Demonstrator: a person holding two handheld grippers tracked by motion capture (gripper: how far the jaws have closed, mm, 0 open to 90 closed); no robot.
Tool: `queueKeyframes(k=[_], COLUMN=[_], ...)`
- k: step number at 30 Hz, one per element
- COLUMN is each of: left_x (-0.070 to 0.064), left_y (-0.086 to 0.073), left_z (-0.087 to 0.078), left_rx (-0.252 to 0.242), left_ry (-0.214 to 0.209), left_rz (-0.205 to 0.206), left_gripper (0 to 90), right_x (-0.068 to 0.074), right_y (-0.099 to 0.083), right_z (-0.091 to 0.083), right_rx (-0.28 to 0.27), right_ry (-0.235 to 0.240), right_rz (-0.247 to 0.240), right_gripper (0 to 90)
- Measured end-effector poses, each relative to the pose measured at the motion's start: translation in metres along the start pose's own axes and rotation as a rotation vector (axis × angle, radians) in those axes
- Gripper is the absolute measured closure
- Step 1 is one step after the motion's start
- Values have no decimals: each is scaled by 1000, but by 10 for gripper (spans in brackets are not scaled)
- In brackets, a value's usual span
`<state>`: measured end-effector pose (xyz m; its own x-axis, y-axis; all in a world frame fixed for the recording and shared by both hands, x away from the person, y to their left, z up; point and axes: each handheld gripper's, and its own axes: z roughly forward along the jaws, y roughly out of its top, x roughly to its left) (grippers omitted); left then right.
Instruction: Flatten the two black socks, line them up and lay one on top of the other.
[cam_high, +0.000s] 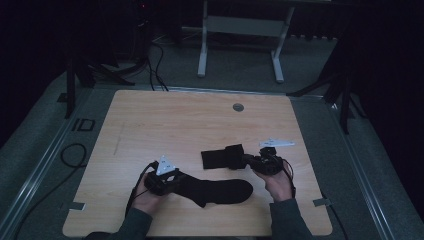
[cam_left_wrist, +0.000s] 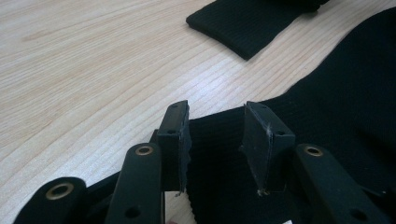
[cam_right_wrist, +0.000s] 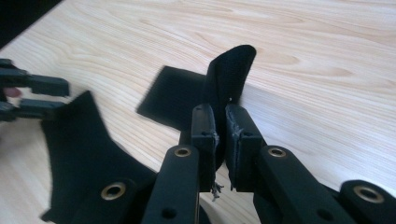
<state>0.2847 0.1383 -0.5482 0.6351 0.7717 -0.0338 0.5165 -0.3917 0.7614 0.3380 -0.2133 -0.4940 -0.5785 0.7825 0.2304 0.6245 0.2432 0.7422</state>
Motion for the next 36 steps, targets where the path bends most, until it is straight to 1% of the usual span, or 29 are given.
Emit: queueKeyframes(k=[4,8,11,16,17,20,22,24,26,30,33,36], left_x=[-1,-1,-1,-1,-1,-1,-1,-1,-1,-1,-1,-1], left_y=[0,0,0,0,0,0,0,0,0,0,0,0], left_z=[0,0,0,0,0,0,0,0,0,0,1,1], left_rx=[0,1,1,-2,-2,-1,0,0,0,-1,0,2], left_ry=[2,3,1,3,3,1,1,1,1,3,4,3], left_rz=[5,5,6,4,4,7,6,6,6,6,6,8], left_gripper=[615,615,614,613,613,613,613,613,612,611,610,607], right_x=[-9,-14,-15,-21,-22,-28,-31,-33,-35,-38,-42,-45], right_y=[-6,-9,-11,-11,-12,-13,-14,-16,-17,-19,-19,-18], right_z=[-5,-8,-7,-14,-16,-22,-23,-23,-21,-20,-25,-29], right_rx=[14,38,51,44,43,41,51,75,90,117,109,80], right_ry=[-36,-36,-50,-68,-76,-81,-88,-111,-124,-191,-246,-263], right_rz=[13,16,8,11,14,28,25,20,9,-10,-9,-1], right_gripper=[826,823,823,823,822,823,823,823,821,781,721,671])
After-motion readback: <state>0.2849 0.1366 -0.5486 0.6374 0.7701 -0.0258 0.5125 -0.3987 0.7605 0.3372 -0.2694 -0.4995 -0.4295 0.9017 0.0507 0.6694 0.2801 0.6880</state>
